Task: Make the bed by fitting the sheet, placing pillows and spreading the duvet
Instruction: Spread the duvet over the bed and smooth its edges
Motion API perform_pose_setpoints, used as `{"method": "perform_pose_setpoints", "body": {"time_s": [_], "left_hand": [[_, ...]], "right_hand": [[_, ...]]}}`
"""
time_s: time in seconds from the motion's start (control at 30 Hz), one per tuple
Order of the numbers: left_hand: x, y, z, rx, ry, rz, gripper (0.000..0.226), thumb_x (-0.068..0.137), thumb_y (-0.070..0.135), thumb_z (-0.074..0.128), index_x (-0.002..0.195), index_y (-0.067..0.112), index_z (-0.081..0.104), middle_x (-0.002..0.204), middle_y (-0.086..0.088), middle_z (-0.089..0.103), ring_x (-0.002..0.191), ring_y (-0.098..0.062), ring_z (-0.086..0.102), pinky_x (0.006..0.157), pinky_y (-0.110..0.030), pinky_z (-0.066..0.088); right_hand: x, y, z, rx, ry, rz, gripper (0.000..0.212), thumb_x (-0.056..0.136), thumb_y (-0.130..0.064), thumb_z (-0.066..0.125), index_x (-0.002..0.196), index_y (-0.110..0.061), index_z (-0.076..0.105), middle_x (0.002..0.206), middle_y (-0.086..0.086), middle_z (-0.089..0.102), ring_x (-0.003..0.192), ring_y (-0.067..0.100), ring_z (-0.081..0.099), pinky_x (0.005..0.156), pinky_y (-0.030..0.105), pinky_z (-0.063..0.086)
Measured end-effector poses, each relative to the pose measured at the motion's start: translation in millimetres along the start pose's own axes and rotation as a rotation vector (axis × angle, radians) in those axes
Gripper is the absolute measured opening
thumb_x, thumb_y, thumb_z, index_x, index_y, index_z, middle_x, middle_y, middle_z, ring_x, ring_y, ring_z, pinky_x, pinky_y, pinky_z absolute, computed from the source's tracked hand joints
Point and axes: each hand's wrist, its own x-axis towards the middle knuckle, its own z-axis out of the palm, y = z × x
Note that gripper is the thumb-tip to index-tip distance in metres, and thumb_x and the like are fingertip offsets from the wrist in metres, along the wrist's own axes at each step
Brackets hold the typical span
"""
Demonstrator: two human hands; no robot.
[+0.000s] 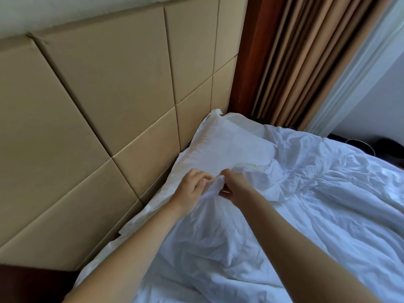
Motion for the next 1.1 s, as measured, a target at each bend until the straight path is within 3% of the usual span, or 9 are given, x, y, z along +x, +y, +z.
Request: {"method": "perform_pose_setpoints", "body": {"time_s": [0.17, 0.3, 0.4, 0.57, 0.63, 0.77, 0.9, 1.03, 1.1], "left_hand": [[-46, -42, -5, -0.088, 0.425, -0.258, 0.034, 0.098, 0.027, 0.039, 0.067, 0.015, 0.047, 0.062, -0.001, 0.046, 0.058, -0.01, 0.041, 0.058, -0.024, 0.034], [-75, -66, 12, -0.038, 0.231, -0.341, 0.008, 0.094, 0.022, 0.055, 0.088, 0.021, 0.06, 0.085, 0.007, 0.058, 0.08, -0.008, 0.055, 0.076, -0.029, 0.043], [-71, -75, 24, 0.028, 0.093, -0.39, 0.05, 0.083, 0.03, 0.069, 0.125, 0.011, 0.048, 0.118, 0.005, 0.047, 0.111, -0.01, 0.045, 0.098, -0.029, 0.038], [-60, -76, 7, -0.077, -0.229, -0.433, 0.029, 0.078, 0.042, 0.071, 0.092, 0.018, 0.064, 0.089, 0.002, 0.065, 0.082, -0.01, 0.061, 0.074, -0.025, 0.048], [-52, -82, -19, -0.028, -0.261, -0.426, 0.043, 0.069, 0.058, 0.07, 0.063, 0.018, 0.054, 0.06, 0.006, 0.048, 0.056, -0.006, 0.045, 0.052, -0.022, 0.032], [-33, -94, -66, -0.03, -0.131, -0.423, 0.042, 0.078, 0.017, 0.075, 0.049, 0.017, 0.044, 0.052, 0.004, 0.037, 0.047, -0.002, 0.033, 0.052, -0.025, 0.025], [-15, -111, -95, 0.159, 0.055, -0.416, 0.026, 0.084, 0.015, 0.065, 0.062, 0.011, 0.052, 0.061, -0.001, 0.048, 0.061, -0.018, 0.046, 0.056, -0.027, 0.031], [-1, -121, -69, 0.603, 0.158, -0.528, 0.008, 0.087, 0.02, 0.06, 0.088, 0.012, 0.058, 0.102, -0.009, 0.053, 0.099, -0.03, 0.052, 0.078, -0.036, 0.041], [5, -114, -52, 0.585, 0.276, -0.586, 0.012, 0.09, 0.019, 0.057, 0.098, 0.01, 0.057, 0.111, -0.012, 0.051, 0.102, -0.032, 0.052, 0.08, -0.038, 0.042]], "right_hand": [[0, -4, -11, 0.168, 0.019, -0.07, 0.019, 0.091, -0.008, 0.044, 0.074, -0.009, 0.052, 0.074, 0.01, 0.054, 0.069, 0.021, 0.056, 0.061, 0.033, 0.051], [-3, 2, -14, 0.184, 0.035, -0.076, 0.019, 0.094, -0.01, 0.045, 0.076, -0.008, 0.051, 0.074, 0.01, 0.054, 0.068, 0.021, 0.055, 0.064, 0.034, 0.051], [-2, 8, -14, 0.217, 0.036, -0.071, 0.02, 0.095, -0.012, 0.047, 0.075, -0.01, 0.051, 0.072, 0.008, 0.052, 0.066, 0.019, 0.054, 0.067, 0.035, 0.051], [2, 8, -21, 0.245, 0.066, -0.081, 0.02, 0.095, -0.012, 0.048, 0.075, -0.012, 0.051, 0.071, 0.006, 0.053, 0.066, 0.016, 0.054, 0.064, 0.031, 0.049], [4, 5, -22, 0.199, 0.079, -0.079, 0.018, 0.095, -0.014, 0.049, 0.077, -0.013, 0.052, 0.074, 0.006, 0.055, 0.068, 0.017, 0.056, 0.062, 0.03, 0.049], [12, 1, -17, 0.118, 0.094, -0.053, 0.015, 0.093, -0.013, 0.048, 0.078, -0.012, 0.052, 0.08, 0.008, 0.057, 0.071, 0.02, 0.058, 0.058, 0.029, 0.047], [19, -2, -2, 0.005, 0.112, -0.019, 0.014, 0.094, -0.014, 0.047, 0.08, -0.011, 0.049, 0.081, 0.009, 0.056, 0.068, 0.019, 0.058, 0.059, 0.029, 0.048], [26, -2, 11, 0.016, 0.101, 0.02, 0.014, 0.094, -0.013, 0.047, 0.08, -0.011, 0.048, 0.08, 0.01, 0.054, 0.068, 0.02, 0.056, 0.058, 0.03, 0.048], [31, -5, 11, 0.015, 0.107, 0.024, 0.014, 0.094, -0.013, 0.047, 0.08, -0.011, 0.049, 0.079, 0.01, 0.054, 0.068, 0.02, 0.056, 0.057, 0.031, 0.046]]}}
